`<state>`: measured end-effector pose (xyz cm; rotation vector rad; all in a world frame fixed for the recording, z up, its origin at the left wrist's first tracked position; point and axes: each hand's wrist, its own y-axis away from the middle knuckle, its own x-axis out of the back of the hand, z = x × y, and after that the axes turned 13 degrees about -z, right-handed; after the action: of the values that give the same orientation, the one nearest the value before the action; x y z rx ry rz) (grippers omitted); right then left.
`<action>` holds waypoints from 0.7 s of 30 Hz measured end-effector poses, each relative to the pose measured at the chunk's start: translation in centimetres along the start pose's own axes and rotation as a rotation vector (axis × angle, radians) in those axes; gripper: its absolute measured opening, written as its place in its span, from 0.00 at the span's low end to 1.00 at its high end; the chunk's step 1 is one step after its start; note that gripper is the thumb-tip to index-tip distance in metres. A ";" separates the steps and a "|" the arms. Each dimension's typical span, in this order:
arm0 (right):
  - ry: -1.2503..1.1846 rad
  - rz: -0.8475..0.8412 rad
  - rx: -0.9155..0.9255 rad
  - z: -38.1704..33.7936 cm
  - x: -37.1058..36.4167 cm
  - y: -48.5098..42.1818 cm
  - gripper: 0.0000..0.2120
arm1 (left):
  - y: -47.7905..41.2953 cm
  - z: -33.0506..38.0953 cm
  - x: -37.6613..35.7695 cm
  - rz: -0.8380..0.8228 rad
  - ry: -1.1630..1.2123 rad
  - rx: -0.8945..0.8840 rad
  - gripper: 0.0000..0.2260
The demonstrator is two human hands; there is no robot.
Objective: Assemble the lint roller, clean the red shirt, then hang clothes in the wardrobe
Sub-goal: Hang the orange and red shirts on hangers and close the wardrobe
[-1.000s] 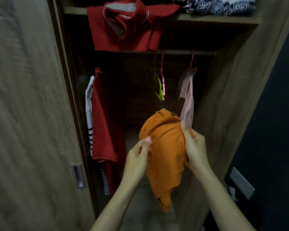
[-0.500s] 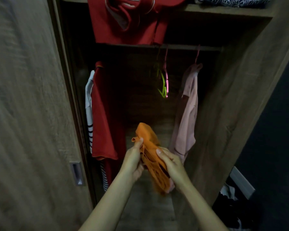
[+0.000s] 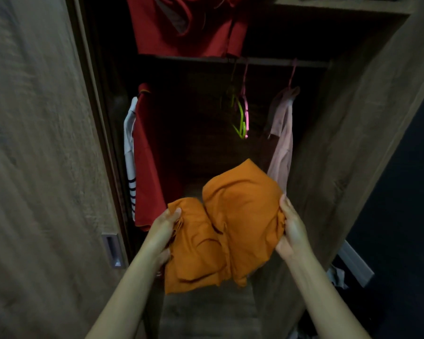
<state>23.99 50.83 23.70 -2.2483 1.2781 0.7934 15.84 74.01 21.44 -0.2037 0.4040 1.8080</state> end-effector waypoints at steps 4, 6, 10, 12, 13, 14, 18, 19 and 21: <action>-0.064 0.053 0.001 -1.0 0.2 -0.6 0.28 | -0.8 -2.9 2.8 0.109 -0.157 0.076 0.15; -0.099 0.041 -0.008 -1.4 0.0 -0.9 0.27 | -1.0 -4.4 3.0 0.129 -0.200 0.125 0.12; -0.093 0.029 -0.033 -2.0 -1.1 -1.6 0.24 | -1.6 -6.1 1.4 0.155 -0.604 0.014 0.31; -0.089 0.033 -0.057 -2.2 -1.8 -1.8 0.23 | -1.1 -5.7 0.1 0.077 -0.671 -0.204 0.41; -0.088 0.043 -0.069 -2.2 -2.0 -1.9 0.23 | -0.9 -5.2 -0.5 0.042 -0.723 -0.343 0.45; -0.087 0.061 -0.082 -2.1 -2.1 -2.0 0.24 | -0.8 -4.8 -0.9 0.018 -0.816 -0.486 0.48; -0.077 0.112 -0.136 -1.8 -2.7 -1.9 0.21 | -1.8 -3.8 -1.3 0.214 -1.580 -0.887 0.57; -0.076 0.115 -0.147 -1.8 -2.8 -1.8 0.19 | -2.0 -3.9 -1.4 0.231 -1.694 -0.929 0.57; -0.072 0.118 -0.166 -1.8 -2.9 -1.7 0.18 | -2.3 -3.8 -1.5 0.185 -1.766 -1.044 0.52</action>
<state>24.74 52.30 27.13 -2.2643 1.3653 1.0499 18.17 71.79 18.05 0.7330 -1.7730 1.5300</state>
